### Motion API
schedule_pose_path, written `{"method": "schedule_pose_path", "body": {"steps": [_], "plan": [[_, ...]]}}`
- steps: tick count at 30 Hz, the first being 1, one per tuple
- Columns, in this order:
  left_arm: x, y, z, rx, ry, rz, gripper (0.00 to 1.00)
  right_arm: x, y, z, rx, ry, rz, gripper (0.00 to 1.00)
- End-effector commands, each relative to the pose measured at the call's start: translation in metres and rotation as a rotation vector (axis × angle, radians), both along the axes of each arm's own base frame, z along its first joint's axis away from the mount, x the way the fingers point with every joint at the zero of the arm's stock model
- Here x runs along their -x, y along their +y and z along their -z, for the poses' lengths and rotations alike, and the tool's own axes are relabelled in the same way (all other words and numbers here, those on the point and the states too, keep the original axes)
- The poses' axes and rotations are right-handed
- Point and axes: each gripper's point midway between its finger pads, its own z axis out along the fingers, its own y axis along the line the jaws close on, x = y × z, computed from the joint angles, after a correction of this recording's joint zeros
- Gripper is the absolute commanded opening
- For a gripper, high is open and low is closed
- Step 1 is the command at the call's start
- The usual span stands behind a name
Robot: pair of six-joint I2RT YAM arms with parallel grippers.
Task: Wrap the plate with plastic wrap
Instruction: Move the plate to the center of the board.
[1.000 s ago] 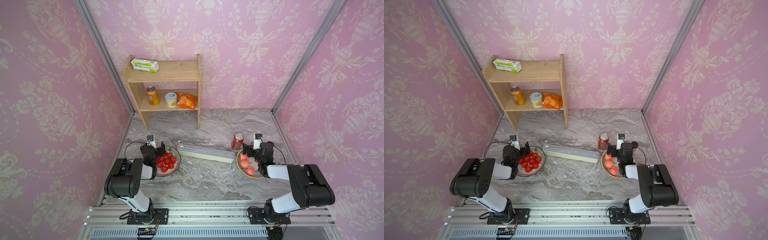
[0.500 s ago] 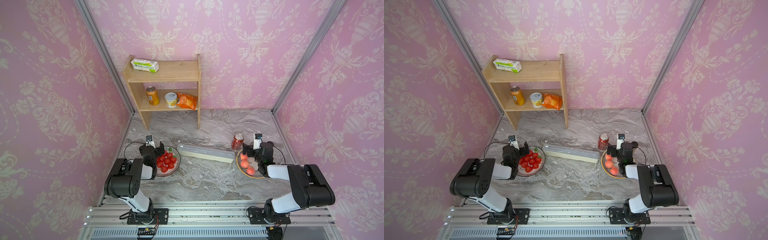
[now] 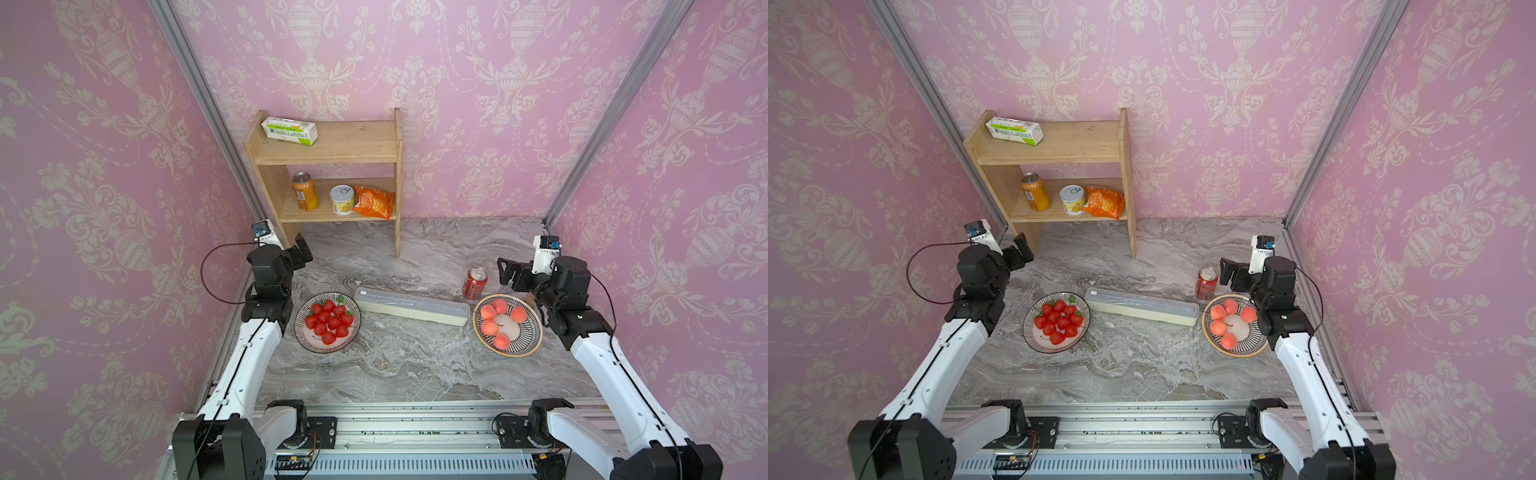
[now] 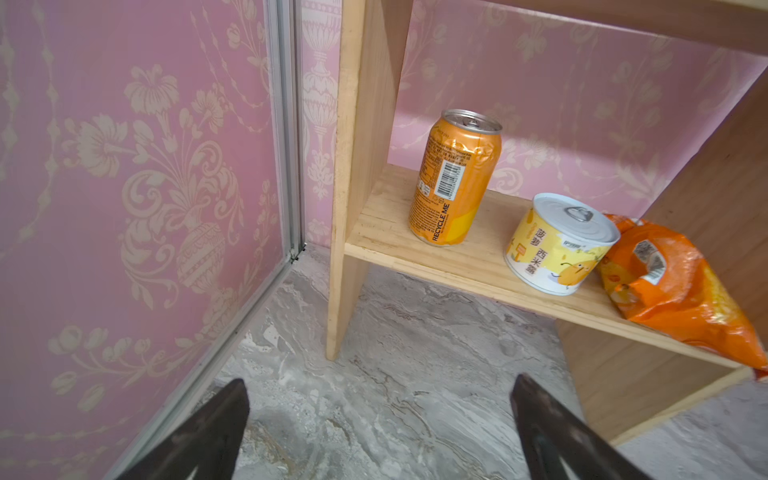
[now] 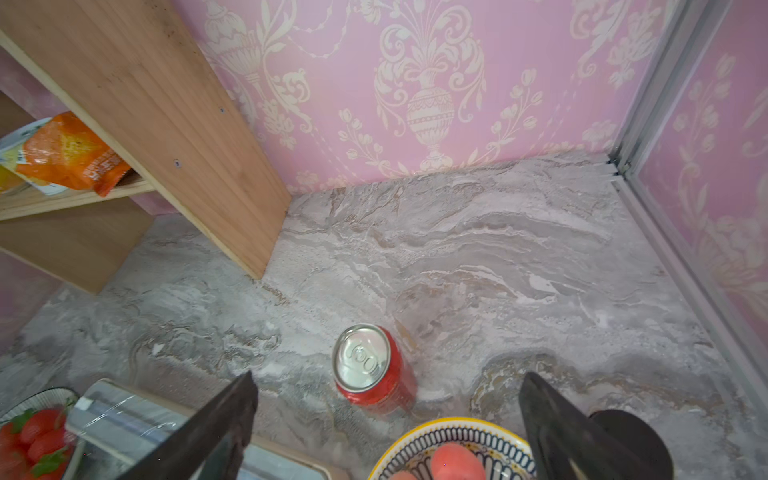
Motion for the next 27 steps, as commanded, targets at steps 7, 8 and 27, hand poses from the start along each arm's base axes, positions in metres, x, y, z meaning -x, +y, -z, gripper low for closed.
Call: {"method": "schedule_pose_path", "body": {"steps": [7, 8, 27], "plan": [[0.068, 0.027, 0.146, 0.562, 0.482, -0.079, 0.99, 0.080, 0.084, 0.052, -0.218, 0.399, -0.198, 1.00], [0.069, 0.035, 0.153, 0.601, 0.483, -0.101, 0.99, 0.084, 0.090, 0.055, -0.221, 0.413, -0.211, 1.00], [0.045, -0.005, 0.243, 0.944, 0.599, 0.036, 0.99, 0.087, 0.119, 0.099, -0.136, 0.553, -0.271, 1.00]]}}
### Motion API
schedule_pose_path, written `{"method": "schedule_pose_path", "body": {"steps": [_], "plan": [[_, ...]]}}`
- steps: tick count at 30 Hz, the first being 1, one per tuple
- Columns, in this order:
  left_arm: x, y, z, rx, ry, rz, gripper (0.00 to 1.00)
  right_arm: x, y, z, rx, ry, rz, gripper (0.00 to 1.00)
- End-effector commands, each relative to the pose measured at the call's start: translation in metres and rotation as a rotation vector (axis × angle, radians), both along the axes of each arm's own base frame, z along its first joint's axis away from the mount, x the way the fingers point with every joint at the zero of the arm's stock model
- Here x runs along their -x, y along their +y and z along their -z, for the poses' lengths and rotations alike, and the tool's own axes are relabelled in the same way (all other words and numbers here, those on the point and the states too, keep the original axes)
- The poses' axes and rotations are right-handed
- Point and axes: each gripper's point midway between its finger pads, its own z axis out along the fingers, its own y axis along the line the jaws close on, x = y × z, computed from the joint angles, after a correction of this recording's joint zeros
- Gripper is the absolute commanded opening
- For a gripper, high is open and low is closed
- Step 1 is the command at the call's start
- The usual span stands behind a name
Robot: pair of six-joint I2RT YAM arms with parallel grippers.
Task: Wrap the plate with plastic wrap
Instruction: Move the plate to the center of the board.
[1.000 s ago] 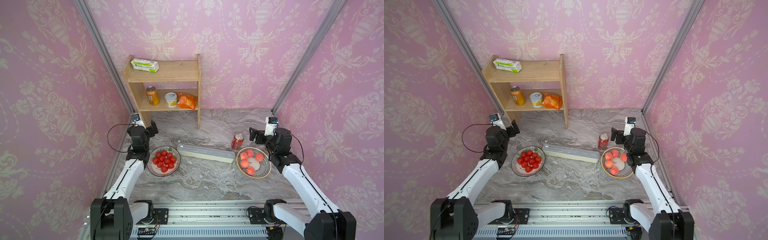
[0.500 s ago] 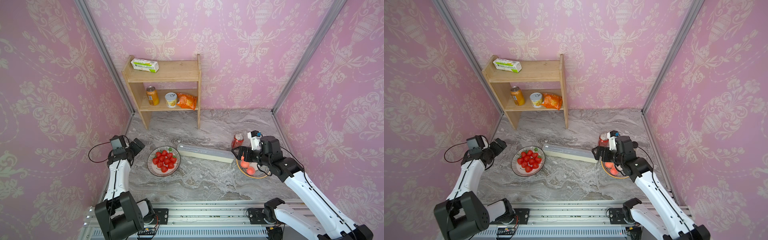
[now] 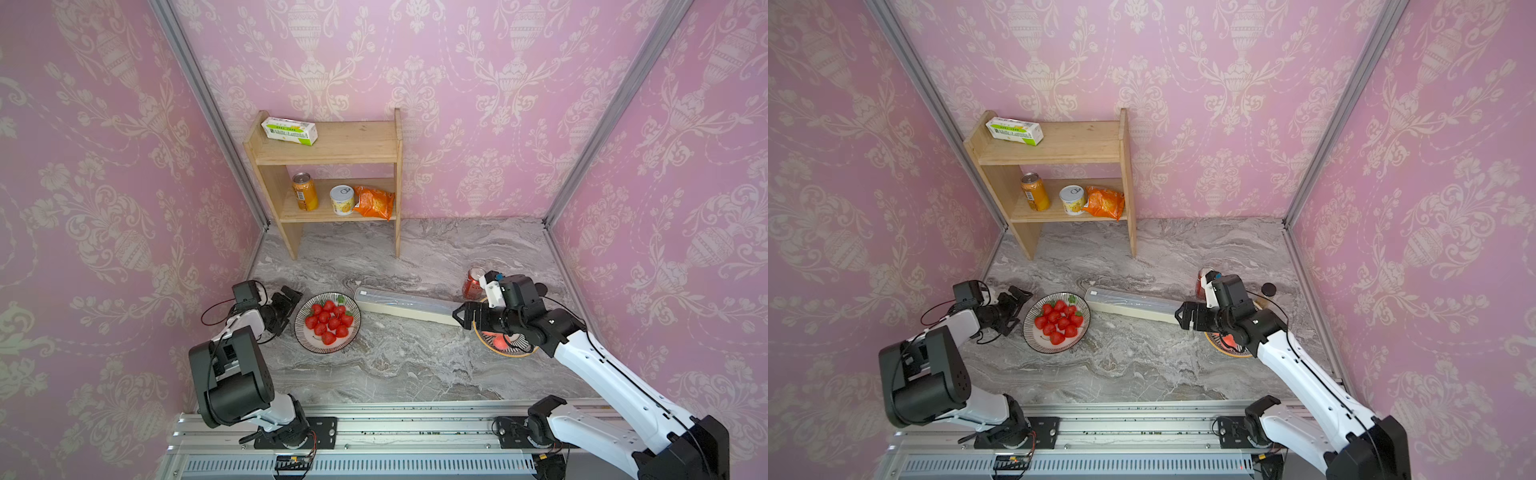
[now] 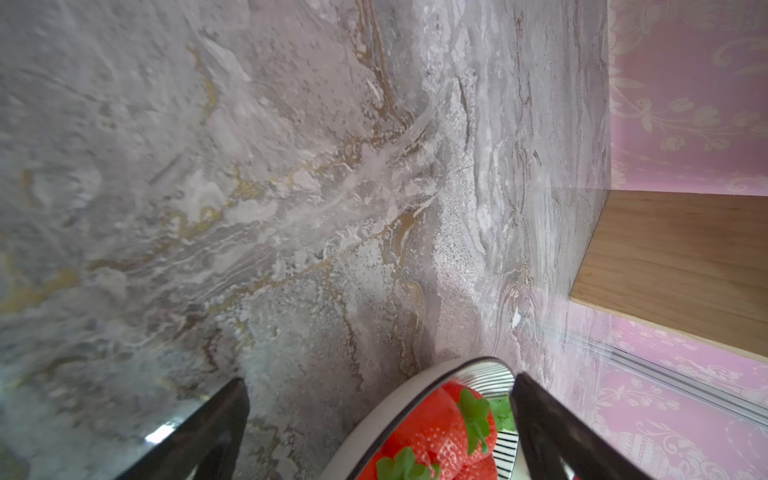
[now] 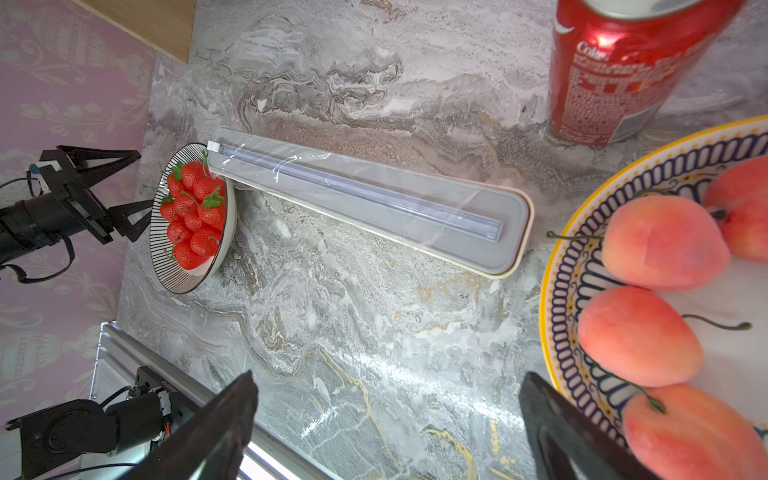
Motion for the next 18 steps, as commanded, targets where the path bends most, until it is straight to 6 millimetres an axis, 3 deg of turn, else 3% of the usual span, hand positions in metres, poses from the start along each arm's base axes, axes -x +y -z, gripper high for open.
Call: {"method": "schedule_pose_path", "body": {"steps": [1, 6, 18], "plan": [[0.000, -0.026, 0.003, 0.075, -0.004, 0.052, 0.99, -0.003, 0.000, 0.004, 0.017, 0.007, 0.008, 1.00], [0.007, -0.066, 0.004, 0.113, 0.023, 0.157, 0.99, -0.006, 0.001, 0.007, 0.033, 0.010, -0.002, 1.00], [0.031, -0.137, -0.015, 0.088, 0.034, 0.321, 0.99, -0.018, 0.003, 0.028, 0.060, 0.054, 0.012, 1.00]]}}
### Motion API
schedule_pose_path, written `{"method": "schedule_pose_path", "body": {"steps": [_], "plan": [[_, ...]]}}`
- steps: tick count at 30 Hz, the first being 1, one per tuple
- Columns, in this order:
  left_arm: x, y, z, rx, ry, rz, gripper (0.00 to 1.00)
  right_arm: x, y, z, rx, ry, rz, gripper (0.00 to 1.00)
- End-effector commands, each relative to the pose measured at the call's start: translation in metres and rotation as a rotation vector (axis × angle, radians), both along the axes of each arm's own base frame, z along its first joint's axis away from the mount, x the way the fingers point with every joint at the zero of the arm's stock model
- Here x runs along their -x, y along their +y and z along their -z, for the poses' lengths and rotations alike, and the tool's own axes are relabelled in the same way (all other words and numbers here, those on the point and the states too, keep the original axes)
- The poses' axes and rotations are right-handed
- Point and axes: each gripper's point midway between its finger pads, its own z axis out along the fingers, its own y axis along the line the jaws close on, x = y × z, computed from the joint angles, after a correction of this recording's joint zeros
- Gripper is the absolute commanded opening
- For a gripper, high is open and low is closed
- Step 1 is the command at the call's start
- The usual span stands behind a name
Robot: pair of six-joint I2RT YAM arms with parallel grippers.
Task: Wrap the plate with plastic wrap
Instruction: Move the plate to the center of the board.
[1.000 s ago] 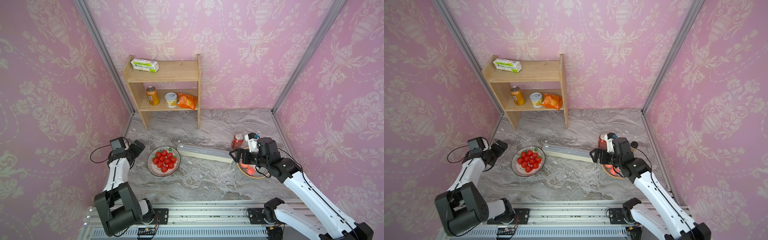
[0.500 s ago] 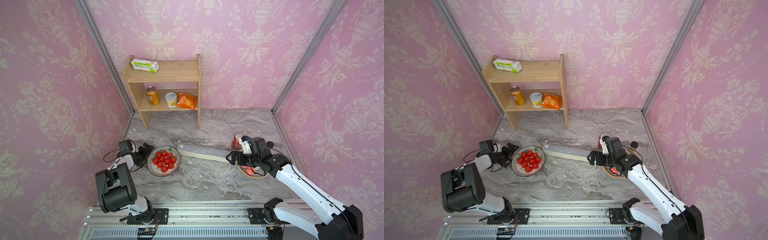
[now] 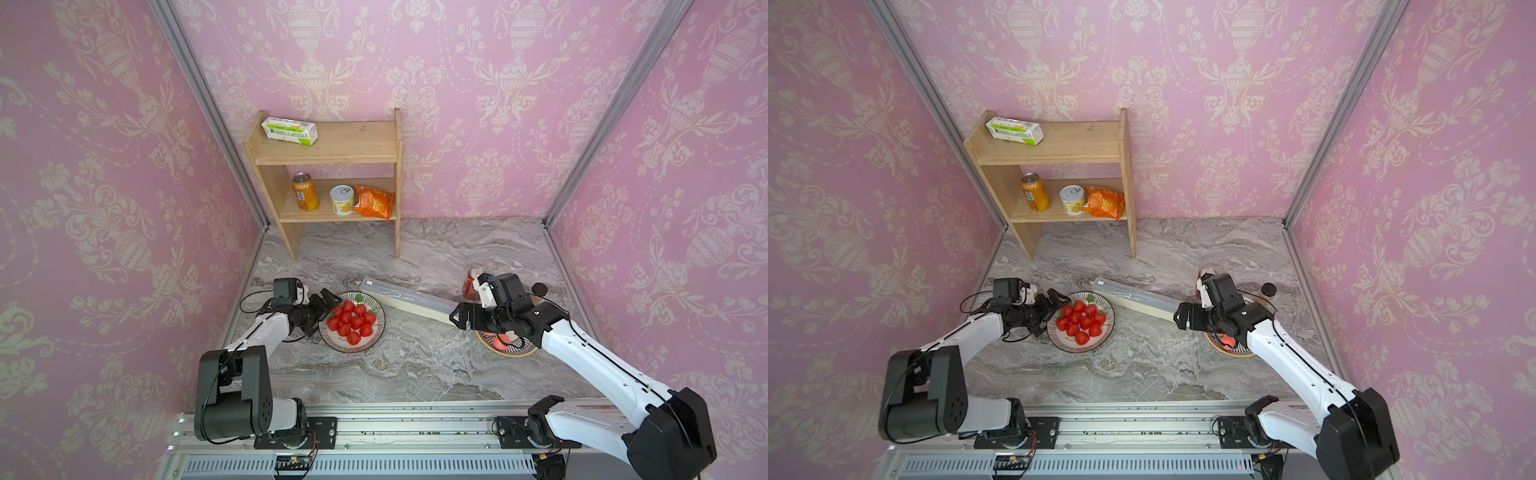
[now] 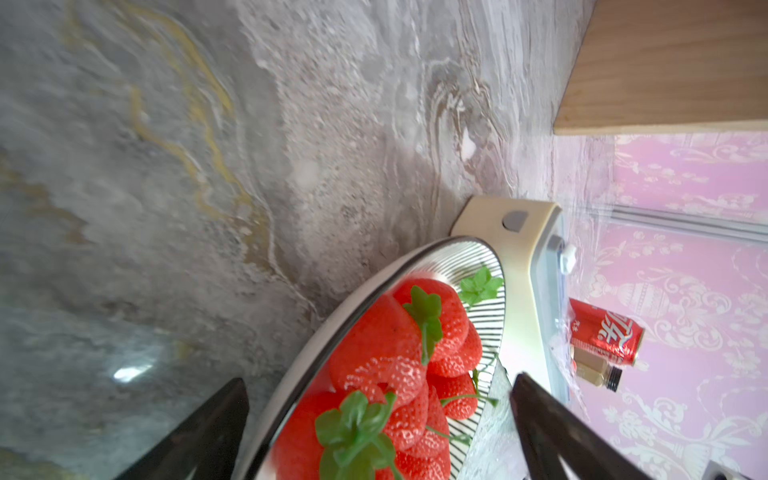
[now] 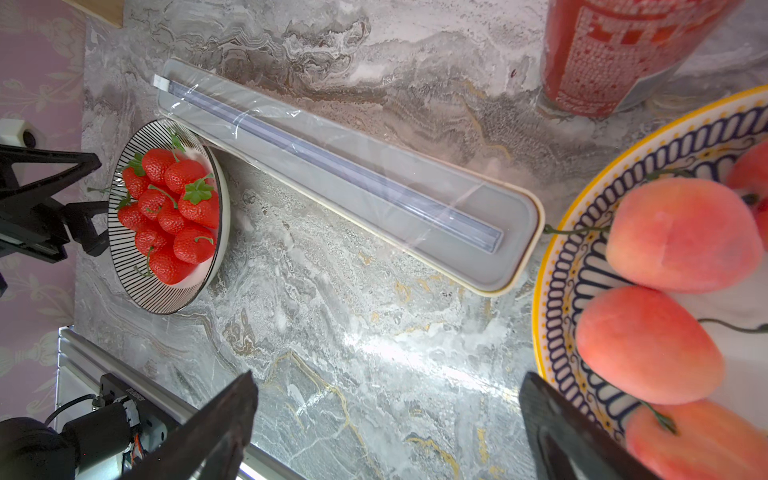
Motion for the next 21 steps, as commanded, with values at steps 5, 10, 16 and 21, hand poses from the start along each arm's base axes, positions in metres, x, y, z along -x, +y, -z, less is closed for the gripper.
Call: {"method": "schedule_pose_path", "body": {"steps": [5, 10, 16, 21], "plan": [[0.016, -0.044, -0.003, 0.032, 0.021, 0.053, 0.99, -0.024, 0.000, 0.002, -0.015, -0.020, 0.049, 1.00], [0.024, -0.075, 0.001, 0.051, 0.017, 0.094, 0.99, -0.034, -0.005, 0.006, -0.020, -0.015, 0.080, 1.00], [0.030, -0.111, 0.000, 0.066, 0.004, 0.153, 0.99, -0.041, -0.014, 0.008, -0.045, -0.021, 0.129, 1.00], [0.037, -0.140, -0.002, 0.067, -0.002, 0.211, 0.99, -0.040, -0.012, 0.016, -0.069, 0.008, 0.149, 1.00]]}}
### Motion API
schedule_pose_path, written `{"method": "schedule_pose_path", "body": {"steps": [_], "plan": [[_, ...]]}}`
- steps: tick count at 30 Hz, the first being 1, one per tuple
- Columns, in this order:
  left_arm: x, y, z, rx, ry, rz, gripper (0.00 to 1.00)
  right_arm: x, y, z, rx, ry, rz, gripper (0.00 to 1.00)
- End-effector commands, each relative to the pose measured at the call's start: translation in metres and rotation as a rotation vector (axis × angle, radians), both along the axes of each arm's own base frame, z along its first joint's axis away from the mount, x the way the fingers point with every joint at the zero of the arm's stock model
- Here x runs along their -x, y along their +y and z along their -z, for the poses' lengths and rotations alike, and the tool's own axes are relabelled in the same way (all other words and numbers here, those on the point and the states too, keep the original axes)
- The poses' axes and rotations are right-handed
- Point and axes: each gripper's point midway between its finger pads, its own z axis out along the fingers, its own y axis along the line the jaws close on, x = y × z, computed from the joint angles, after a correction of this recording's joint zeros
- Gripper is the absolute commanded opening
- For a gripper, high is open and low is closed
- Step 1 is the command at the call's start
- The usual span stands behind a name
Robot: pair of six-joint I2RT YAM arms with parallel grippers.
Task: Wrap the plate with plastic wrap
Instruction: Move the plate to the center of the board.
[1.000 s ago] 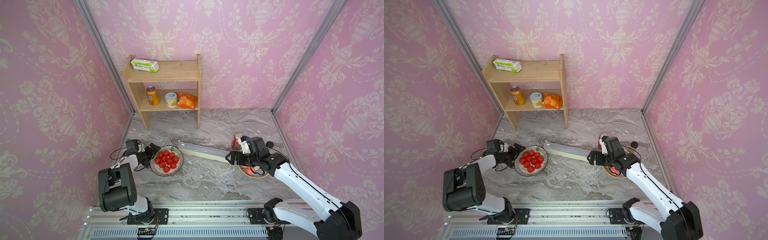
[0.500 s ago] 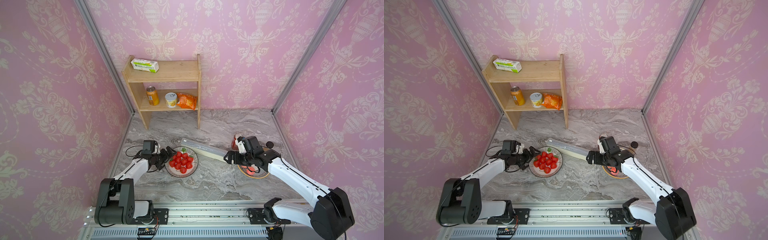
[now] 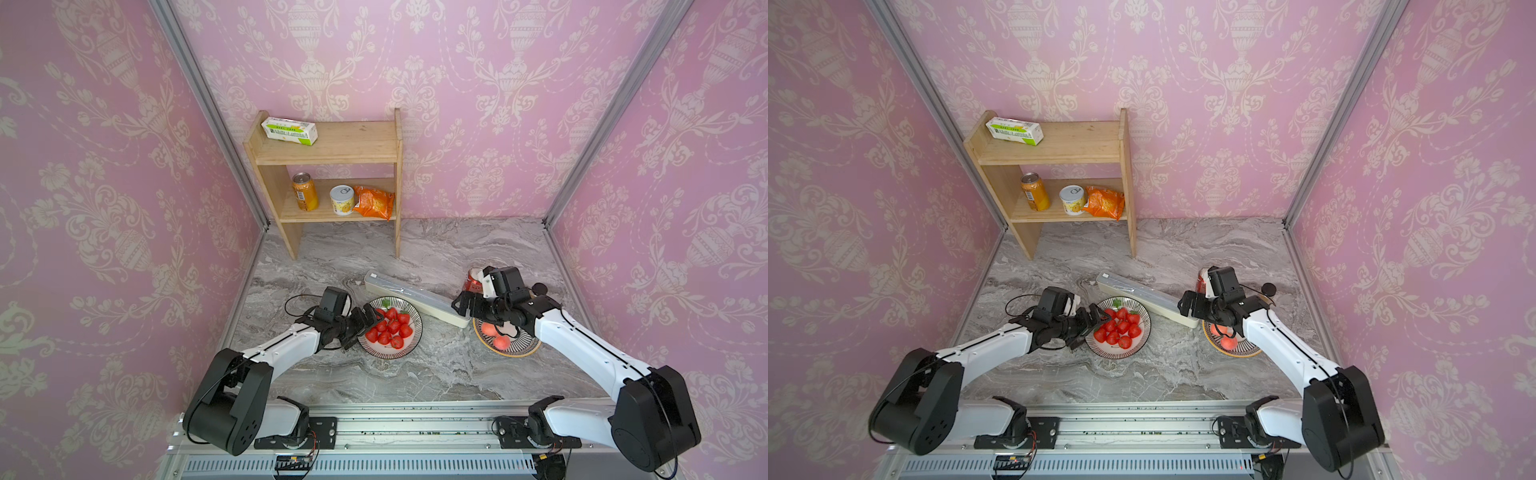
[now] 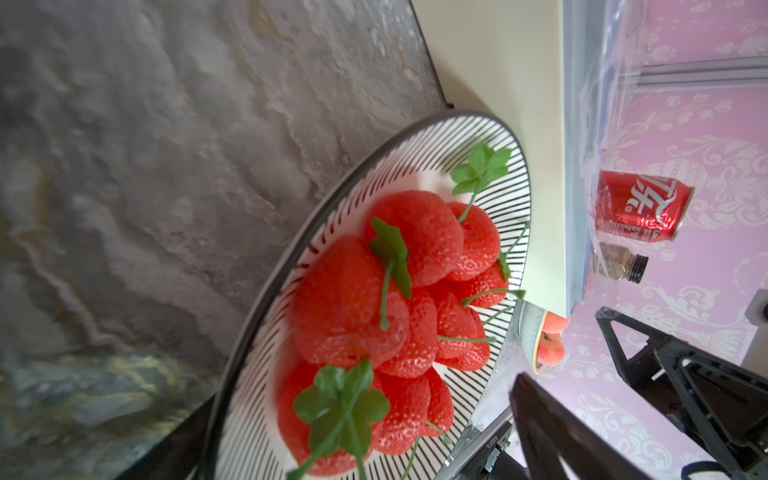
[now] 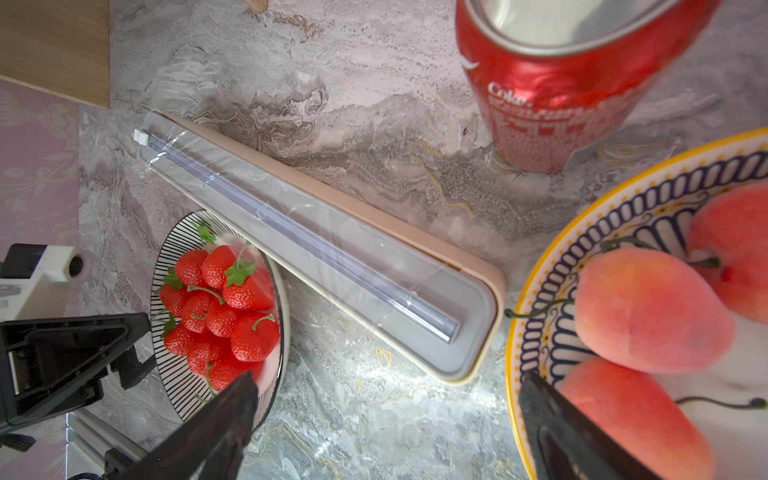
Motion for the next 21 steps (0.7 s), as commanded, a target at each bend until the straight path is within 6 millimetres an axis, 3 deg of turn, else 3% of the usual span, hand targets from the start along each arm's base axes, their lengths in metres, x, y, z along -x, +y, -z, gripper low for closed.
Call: {"method": "schedule_pose_path", "body": {"steps": [1, 6, 9, 12, 14, 21], "plan": [[-0.010, -0.014, -0.012, 0.017, -0.049, -0.008, 0.99, 0.001, 0.002, 0.007, -0.028, 0.024, 0.020, 1.00], [-0.013, 0.012, -0.023, -0.124, -0.104, -0.020, 0.99, 0.005, -0.003, 0.011, -0.039, 0.057, 0.088, 1.00], [-0.027, 0.036, -0.041, -0.148, -0.151, -0.049, 0.99, 0.011, -0.005, 0.018, -0.037, 0.103, 0.113, 1.00], [-0.056, 0.059, -0.062, -0.151, -0.214, -0.085, 0.99, 0.015, -0.003, 0.027, -0.040, 0.141, 0.121, 1.00], [-0.080, 0.067, -0.067, -0.175, -0.242, -0.071, 0.99, 0.014, 0.001, 0.030, -0.063, 0.144, 0.121, 1.00], [-0.169, 0.060, -0.058, -0.171, -0.301, -0.007, 0.99, 0.011, 0.013, 0.035, -0.081, 0.154, 0.109, 1.00]]}}
